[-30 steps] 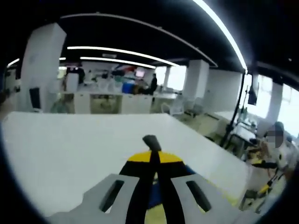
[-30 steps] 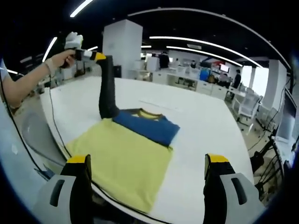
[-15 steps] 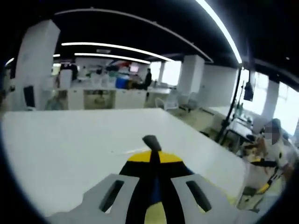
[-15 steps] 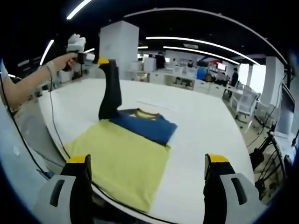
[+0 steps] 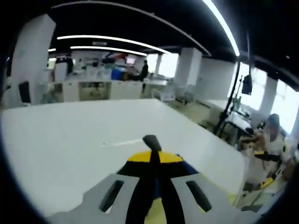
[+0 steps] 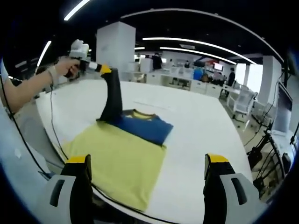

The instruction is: Fold the garment on the visible template until the final outline fits inside the template.

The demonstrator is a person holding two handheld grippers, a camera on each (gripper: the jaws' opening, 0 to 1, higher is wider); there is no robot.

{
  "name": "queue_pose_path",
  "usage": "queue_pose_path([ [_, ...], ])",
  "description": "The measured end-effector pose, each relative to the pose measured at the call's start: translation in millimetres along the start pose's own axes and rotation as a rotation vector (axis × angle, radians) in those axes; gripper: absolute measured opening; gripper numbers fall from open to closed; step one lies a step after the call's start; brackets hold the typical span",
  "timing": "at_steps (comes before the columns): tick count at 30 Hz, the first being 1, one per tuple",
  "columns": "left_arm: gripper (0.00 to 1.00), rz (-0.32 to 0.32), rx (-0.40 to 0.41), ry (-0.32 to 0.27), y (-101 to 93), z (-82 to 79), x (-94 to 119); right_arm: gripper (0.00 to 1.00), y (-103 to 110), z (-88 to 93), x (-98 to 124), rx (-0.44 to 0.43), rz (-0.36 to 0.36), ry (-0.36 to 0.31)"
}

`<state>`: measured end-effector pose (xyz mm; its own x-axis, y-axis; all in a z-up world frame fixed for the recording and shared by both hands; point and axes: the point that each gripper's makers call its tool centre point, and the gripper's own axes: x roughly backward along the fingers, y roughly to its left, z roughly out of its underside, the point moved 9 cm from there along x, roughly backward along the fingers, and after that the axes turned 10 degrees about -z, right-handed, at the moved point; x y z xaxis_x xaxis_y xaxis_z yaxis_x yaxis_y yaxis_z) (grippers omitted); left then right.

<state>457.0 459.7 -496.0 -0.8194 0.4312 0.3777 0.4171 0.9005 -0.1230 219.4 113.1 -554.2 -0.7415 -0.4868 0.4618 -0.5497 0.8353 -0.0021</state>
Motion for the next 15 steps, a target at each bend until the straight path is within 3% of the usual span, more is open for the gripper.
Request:
queue_pose_path([
  [4, 0.00, 0.014, 0.001, 0.023, -3.5, 5.3, -8.0, 1.00, -1.4, 0.9, -0.7, 0.001, 0.001, 0.009],
  [7, 0.00, 0.015, -0.088, 0.077, -6.7, 10.8, -11.5, 1.00, -2.8, 0.5, 0.0, 0.001, 0.007, 0.008],
  [11, 0.00, 0.025, -0.008, 0.096, -11.4, 14.0, -19.6, 1.00, -6.3, 0.6, 1.1, -0.002, 0.014, 0.003],
  [15, 0.00, -0.008, -0.001, 0.126, -11.6, 16.7, -27.4, 1.00, -9.1, 0.0, 2.8, -0.002, 0.017, -0.005],
])
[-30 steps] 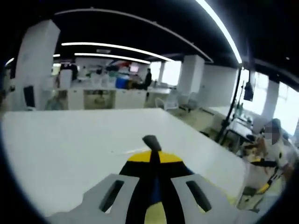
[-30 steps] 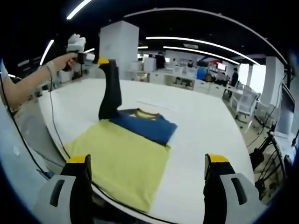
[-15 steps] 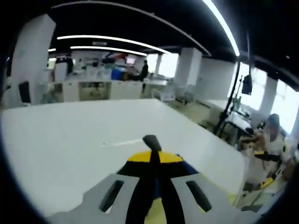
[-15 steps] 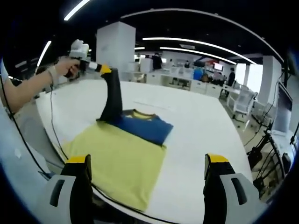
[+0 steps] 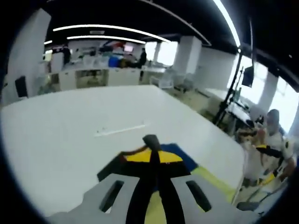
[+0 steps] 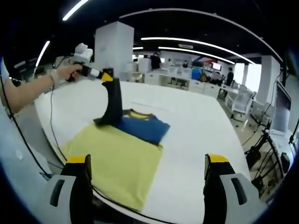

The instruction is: Fold the garment on the visible template until the final outline fits inside the template.

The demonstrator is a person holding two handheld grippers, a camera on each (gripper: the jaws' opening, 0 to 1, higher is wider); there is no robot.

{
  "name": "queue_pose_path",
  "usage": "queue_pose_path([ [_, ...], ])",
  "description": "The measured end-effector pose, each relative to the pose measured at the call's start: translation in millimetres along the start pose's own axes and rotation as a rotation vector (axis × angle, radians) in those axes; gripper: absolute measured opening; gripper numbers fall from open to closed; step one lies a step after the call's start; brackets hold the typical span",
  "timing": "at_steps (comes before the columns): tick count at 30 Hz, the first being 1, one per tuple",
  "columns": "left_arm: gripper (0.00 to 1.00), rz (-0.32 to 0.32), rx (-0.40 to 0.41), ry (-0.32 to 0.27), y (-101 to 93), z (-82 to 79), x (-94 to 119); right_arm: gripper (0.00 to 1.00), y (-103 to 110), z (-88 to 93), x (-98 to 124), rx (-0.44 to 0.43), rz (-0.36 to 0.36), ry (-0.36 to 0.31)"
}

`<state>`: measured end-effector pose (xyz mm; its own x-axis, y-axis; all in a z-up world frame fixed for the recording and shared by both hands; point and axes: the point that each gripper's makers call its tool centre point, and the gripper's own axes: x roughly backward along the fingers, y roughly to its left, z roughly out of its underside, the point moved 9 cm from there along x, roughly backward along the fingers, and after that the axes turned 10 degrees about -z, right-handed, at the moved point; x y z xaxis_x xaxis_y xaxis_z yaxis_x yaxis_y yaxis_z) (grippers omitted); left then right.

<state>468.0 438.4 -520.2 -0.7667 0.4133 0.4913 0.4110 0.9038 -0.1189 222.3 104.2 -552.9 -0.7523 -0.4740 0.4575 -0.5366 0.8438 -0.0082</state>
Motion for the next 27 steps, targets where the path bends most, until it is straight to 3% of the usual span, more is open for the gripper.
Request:
queue_pose_path([
  [2, 0.00, -0.026, 0.013, 0.003, 1.1, 0.8, -3.1, 1.00, -2.5, 0.6, 0.2, -0.001, 0.002, 0.000],
  [9, 0.00, -0.028, 0.128, 0.032, 2.1, 10.0, -11.9, 0.96, -9.3, 1.5, 2.1, 0.005, 0.006, 0.003],
  [13, 0.00, -0.051, 0.152, 0.015, 3.1, 8.8, -13.2, 0.96, -15.3, 3.1, 1.6, 0.000, 0.007, 0.009],
  [18, 0.00, -0.068, 0.198, -0.037, 5.4, -7.7, -6.3, 0.96, -22.3, 0.4, 0.2, 0.008, 0.001, 0.006],
  [27, 0.00, -0.058, 0.185, -0.110, -11.6, -30.9, 4.3, 0.96, -31.5, -1.6, -4.9, 0.020, -0.030, 0.002],
])
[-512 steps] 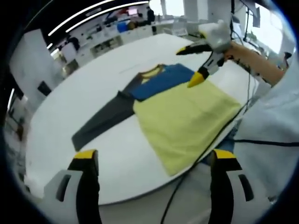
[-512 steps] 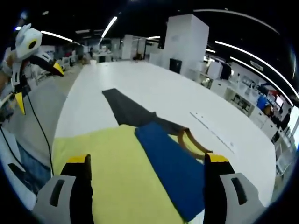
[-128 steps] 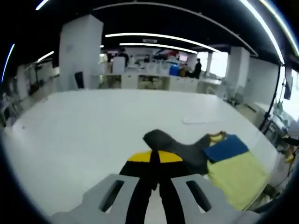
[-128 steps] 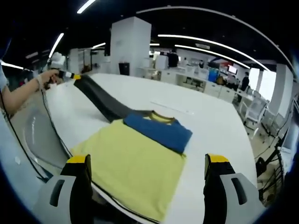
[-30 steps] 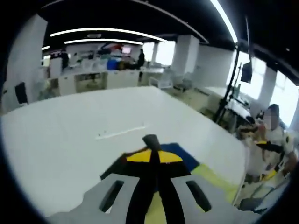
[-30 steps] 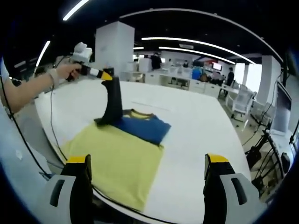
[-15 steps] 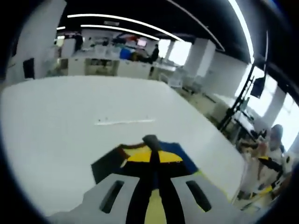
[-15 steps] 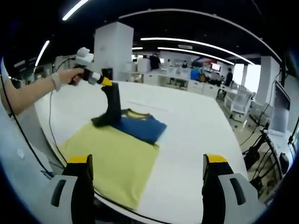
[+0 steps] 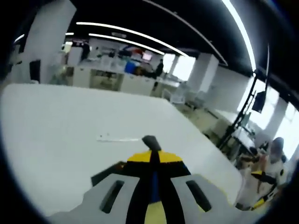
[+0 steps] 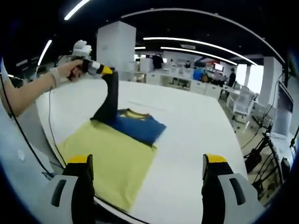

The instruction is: Fold the garment on the visible template until the final outline fits inside the template.

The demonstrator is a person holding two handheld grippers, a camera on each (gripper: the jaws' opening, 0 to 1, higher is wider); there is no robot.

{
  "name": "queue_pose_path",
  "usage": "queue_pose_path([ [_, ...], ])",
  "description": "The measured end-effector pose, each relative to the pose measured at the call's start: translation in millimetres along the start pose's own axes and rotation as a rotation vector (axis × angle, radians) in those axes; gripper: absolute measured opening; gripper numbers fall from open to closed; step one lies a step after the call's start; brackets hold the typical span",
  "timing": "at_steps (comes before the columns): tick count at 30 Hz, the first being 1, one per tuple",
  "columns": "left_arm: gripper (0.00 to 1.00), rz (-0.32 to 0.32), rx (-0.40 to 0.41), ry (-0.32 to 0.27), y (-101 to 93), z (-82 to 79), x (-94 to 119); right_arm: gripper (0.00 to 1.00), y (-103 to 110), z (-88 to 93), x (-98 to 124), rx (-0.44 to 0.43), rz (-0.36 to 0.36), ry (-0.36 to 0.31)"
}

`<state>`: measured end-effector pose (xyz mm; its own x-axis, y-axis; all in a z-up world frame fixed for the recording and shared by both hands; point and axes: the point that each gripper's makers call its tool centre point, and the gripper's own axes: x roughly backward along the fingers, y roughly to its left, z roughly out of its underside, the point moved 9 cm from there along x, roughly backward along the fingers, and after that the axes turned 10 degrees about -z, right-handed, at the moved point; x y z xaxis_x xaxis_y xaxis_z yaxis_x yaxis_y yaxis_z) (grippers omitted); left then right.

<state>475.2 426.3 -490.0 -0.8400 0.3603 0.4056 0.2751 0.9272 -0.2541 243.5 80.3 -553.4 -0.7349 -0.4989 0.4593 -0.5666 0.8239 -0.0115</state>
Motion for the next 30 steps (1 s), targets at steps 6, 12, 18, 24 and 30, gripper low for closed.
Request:
queue_pose_path([
  [6, 0.00, -0.002, 0.016, -0.036, -8.3, -2.2, -2.0, 0.96, -5.1, 2.8, 1.5, -0.002, -0.006, 0.000],
  [12, 0.00, 0.004, 0.001, -0.038, -21.0, -3.1, -12.7, 0.96, -7.7, 8.6, 7.3, -0.007, -0.011, 0.010],
  [18, 0.00, -0.012, 0.010, 0.020, -26.2, 19.4, -32.2, 0.96, -14.2, 13.3, 16.5, -0.011, 0.006, 0.005],
  [24, 0.00, -0.015, 0.008, 0.055, -34.5, 31.4, -48.2, 0.96, -20.5, 17.7, 19.5, -0.013, 0.011, 0.020],
  [30, 0.00, -0.038, -0.030, 0.118, -38.5, 48.1, -64.7, 0.97, -24.1, 18.3, 18.5, -0.016, 0.012, 0.021],
])
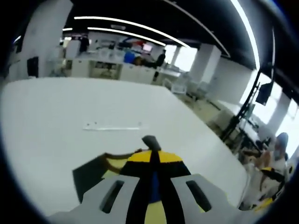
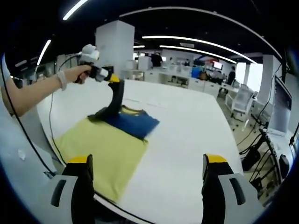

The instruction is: Fold the garment on the visible template until the final outline fits inside the template.

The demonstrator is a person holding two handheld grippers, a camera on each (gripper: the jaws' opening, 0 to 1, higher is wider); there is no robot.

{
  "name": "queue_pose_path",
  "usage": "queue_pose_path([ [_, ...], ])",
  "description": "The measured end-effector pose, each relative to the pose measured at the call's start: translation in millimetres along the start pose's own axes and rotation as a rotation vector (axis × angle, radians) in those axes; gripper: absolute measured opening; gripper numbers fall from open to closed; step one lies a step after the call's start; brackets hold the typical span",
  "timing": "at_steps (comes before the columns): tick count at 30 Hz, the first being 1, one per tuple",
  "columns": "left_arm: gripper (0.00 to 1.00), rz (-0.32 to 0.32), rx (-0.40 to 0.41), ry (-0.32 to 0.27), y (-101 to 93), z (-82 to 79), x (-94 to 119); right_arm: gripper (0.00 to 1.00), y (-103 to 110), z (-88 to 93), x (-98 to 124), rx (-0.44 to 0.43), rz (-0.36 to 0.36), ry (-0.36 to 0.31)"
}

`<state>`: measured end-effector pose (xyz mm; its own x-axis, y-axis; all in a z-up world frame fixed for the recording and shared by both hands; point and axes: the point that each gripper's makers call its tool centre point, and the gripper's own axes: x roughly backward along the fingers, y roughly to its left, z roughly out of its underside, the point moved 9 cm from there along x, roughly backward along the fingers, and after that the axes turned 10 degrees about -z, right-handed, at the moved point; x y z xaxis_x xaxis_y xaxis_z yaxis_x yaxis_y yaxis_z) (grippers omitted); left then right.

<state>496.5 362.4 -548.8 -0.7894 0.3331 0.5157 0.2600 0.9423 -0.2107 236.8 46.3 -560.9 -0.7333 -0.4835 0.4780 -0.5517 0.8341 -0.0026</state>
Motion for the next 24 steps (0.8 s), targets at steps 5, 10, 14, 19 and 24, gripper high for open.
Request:
queue_pose_path([
  [5, 0.00, 0.018, -0.007, 0.052, -6.1, 10.4, -15.3, 0.97, -5.6, 2.3, -1.4, -0.002, 0.002, 0.010],
  [10, 0.00, 0.013, -0.008, 0.082, -8.6, 17.8, -30.7, 0.96, -8.9, 2.8, -2.5, -0.007, 0.010, 0.013],
  [14, 0.00, 0.020, -0.026, 0.113, -16.2, 24.8, -36.8, 0.97, -8.9, 2.9, -4.4, -0.009, 0.009, 0.011],
  [19, 0.00, 0.036, -0.045, 0.145, -24.5, 29.4, -42.2, 0.96, -7.1, 5.5, -8.1, -0.018, 0.006, 0.016],
  [24, 0.00, 0.074, -0.119, 0.184, -38.7, 34.2, -49.0, 0.96, -6.2, 5.4, -9.4, -0.025, 0.007, 0.000],
])
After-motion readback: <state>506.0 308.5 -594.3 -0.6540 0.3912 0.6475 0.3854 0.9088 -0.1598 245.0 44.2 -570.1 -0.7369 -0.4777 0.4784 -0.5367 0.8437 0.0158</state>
